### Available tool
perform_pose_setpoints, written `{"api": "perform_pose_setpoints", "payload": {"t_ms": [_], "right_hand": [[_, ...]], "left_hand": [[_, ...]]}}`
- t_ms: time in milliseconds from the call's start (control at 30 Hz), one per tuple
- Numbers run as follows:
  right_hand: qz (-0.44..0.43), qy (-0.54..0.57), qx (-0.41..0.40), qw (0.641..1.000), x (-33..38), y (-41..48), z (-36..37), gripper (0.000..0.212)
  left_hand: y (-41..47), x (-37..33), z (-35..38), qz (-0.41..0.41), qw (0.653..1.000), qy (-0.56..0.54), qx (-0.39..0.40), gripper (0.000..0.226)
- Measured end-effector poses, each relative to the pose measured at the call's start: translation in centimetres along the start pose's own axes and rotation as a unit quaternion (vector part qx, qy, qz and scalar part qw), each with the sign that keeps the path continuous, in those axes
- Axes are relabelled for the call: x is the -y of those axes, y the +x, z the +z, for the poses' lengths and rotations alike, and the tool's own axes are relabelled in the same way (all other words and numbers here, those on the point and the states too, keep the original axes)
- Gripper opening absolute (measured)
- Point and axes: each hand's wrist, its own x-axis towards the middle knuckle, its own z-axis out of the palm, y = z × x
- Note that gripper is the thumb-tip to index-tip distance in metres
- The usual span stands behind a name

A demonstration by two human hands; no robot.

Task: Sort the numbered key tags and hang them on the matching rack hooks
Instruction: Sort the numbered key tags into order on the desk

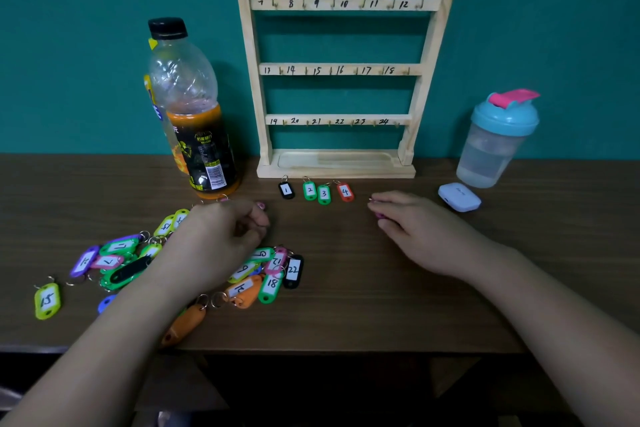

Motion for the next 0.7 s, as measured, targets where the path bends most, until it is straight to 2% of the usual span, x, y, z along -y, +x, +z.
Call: {"api": "perform_pose_setpoints", "payload": {"t_ms": [233,400,567,700], "right_hand": [[0.016,0.004,0.033,0.999,-0.8,2.8,0.2,0.052],[0.003,0.014,0.010,1.000,-1.2,4.0,0.5,0.051],[-0.055,0.031,-0.075,0.995,1.1,3.2,-0.3,0.040],[-0.100,0.062,-0.042,0.992,5.6,2.1,-0.7,0.033]], "left_hand": [[0.1,0.3,0.0,0.000,1.000,-0.005,-0.001,0.019],[0.1,0.7,-0.5,-0.011,1.000,-0.007,0.007,0.021],[0.2,1.6,-1.4,-0.018,0.999,-0.023,0.014,0.023],[-0.1,1.4,-2.3,0.002,0.998,-0.041,0.052,0.011]]}}
